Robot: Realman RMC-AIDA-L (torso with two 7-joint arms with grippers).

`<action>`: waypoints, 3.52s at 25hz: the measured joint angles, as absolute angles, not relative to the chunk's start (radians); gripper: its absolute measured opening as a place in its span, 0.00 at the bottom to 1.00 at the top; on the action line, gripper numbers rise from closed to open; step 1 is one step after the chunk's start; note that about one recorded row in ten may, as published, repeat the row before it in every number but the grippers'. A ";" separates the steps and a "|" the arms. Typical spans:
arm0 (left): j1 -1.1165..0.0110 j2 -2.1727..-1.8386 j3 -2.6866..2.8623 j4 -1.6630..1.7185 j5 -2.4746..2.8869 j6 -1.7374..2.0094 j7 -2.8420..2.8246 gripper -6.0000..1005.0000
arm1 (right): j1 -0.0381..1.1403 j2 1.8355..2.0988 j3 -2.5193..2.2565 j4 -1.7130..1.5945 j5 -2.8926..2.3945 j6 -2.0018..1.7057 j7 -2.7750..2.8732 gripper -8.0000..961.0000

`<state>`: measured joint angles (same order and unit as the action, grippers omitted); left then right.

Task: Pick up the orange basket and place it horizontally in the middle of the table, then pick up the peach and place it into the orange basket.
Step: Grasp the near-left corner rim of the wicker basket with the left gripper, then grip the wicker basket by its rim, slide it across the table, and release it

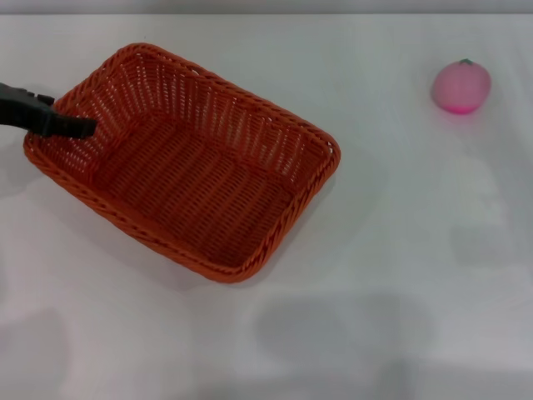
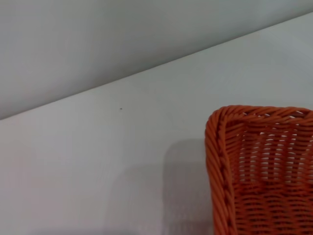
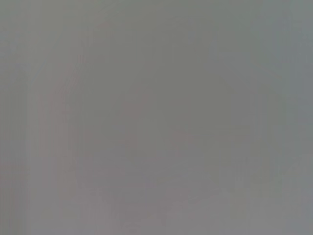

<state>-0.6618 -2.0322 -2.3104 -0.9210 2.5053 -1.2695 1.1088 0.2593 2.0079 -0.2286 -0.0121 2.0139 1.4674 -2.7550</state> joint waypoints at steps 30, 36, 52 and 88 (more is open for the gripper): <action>-0.687 -2.061 -2.311 -0.884 2.490 -1.255 1.067 0.17 | 0.260 2.008 -0.229 -0.019 2.014 1.464 -2.762 0.84; -0.688 -2.068 -2.310 -0.954 2.470 -1.321 0.940 0.17 | 0.259 2.008 -0.229 -0.023 2.014 1.466 -2.764 0.84; -0.728 -2.060 -2.305 -1.065 2.441 -1.490 0.540 0.16 | 0.262 2.006 -0.221 -0.035 2.014 1.465 -2.765 0.84; -0.745 -2.073 -2.284 -0.866 2.419 -1.275 0.143 0.16 | 0.244 2.005 -0.221 -0.039 2.014 1.444 -2.791 0.84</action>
<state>-0.7452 -2.0729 -2.2841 -0.8660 2.4190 -1.2753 0.1429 0.2445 2.0048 -0.2209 -0.0387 2.0142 1.4442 -2.7915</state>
